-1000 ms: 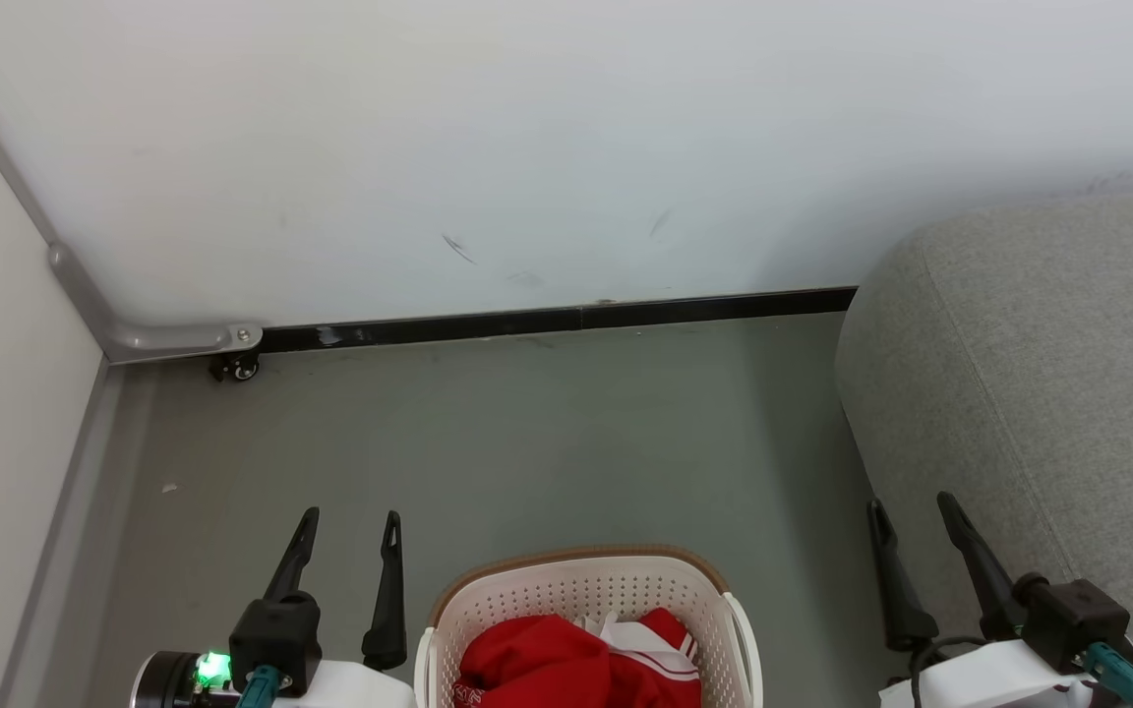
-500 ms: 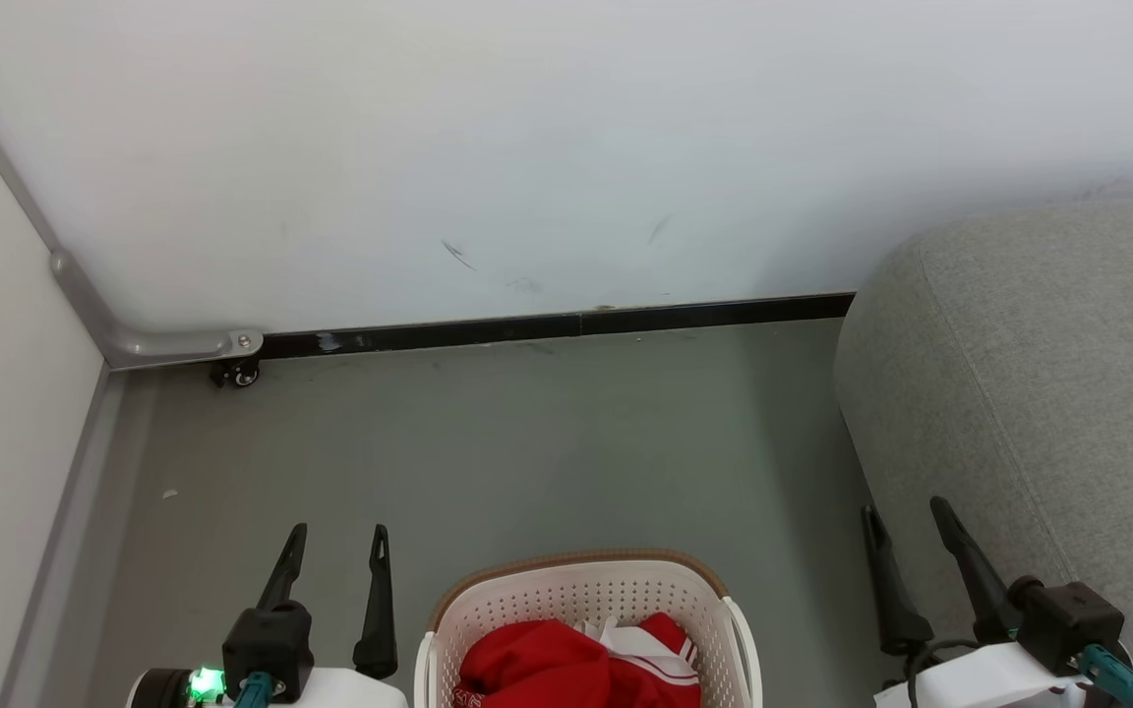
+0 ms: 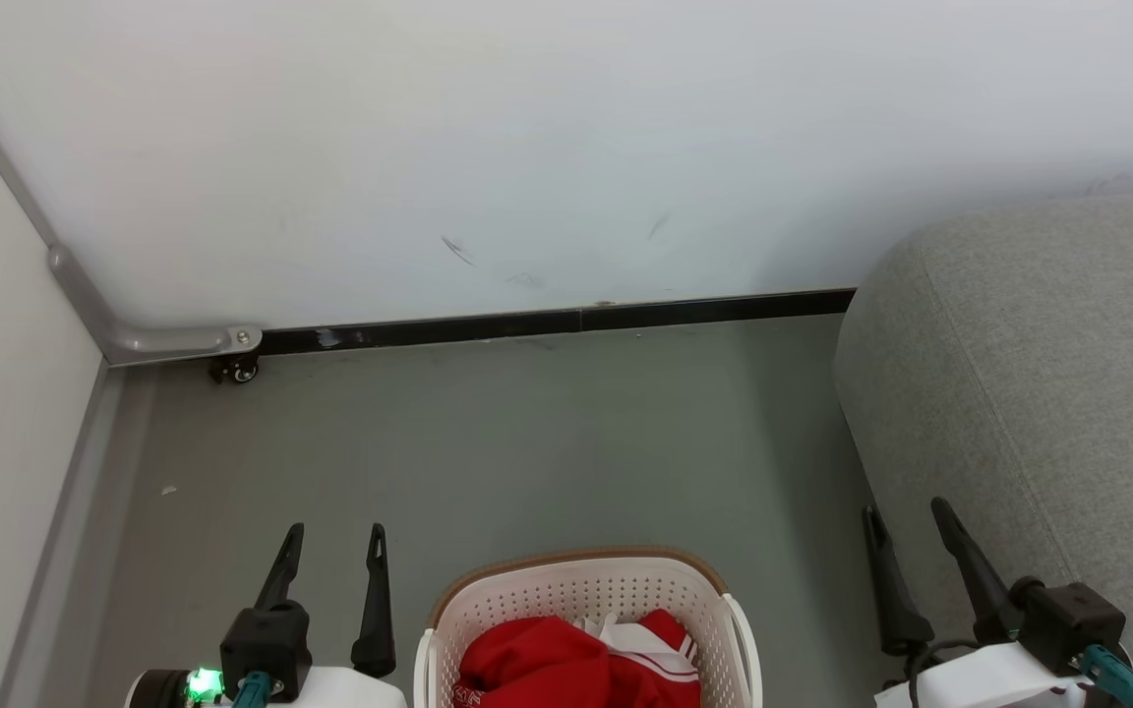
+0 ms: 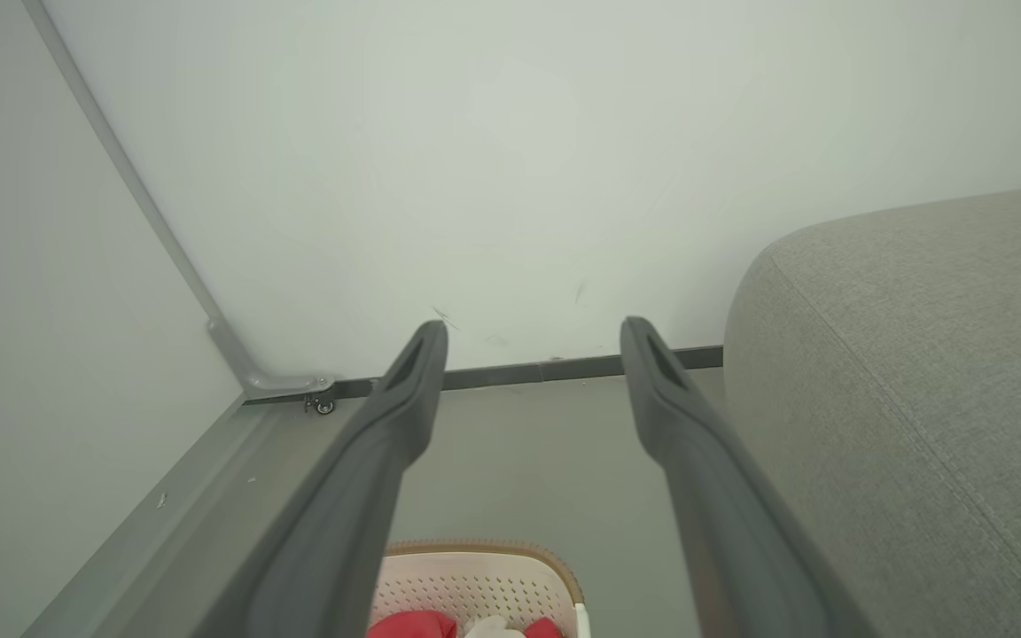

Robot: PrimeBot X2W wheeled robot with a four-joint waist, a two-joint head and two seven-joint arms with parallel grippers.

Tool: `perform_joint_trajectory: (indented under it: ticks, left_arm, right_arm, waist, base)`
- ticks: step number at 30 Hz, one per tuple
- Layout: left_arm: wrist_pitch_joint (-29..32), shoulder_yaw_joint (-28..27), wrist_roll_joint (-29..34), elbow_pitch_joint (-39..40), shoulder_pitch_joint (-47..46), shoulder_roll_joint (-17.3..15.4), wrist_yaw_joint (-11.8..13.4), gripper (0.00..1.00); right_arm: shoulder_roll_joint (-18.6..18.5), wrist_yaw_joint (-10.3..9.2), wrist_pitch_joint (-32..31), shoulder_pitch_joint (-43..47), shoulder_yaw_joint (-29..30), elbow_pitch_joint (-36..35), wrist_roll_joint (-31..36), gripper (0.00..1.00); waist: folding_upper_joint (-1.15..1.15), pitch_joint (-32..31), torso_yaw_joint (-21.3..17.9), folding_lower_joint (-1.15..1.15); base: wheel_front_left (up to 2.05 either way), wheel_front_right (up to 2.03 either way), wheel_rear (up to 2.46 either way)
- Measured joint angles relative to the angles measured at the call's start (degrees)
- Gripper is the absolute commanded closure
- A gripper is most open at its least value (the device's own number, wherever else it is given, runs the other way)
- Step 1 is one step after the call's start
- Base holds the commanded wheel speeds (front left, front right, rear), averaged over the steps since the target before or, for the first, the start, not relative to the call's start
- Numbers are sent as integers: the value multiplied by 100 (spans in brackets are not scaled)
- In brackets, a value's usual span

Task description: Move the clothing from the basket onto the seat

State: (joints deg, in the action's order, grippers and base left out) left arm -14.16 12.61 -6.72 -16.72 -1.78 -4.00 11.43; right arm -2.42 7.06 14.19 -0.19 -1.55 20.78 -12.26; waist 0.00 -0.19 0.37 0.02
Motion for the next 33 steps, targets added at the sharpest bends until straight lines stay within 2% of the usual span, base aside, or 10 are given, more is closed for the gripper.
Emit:
perform_joint_trajectory:
  ticks: [23,33]
  left_arm:
    - [0,16,138,-13,-13,-15,-36,0]
    - [0,287,341,-182,-264,-55,-148,0]
  right_arm:
    - [0,0,0,-8,-16,-85,-1,0]
    - [1,1,0,-4,304,-282,-1,0]
  waist:
    - [0,132,-14,0]
    - [0,324,-79,-1]
  base:
    - [0,0,0]
    - [0,0,0]
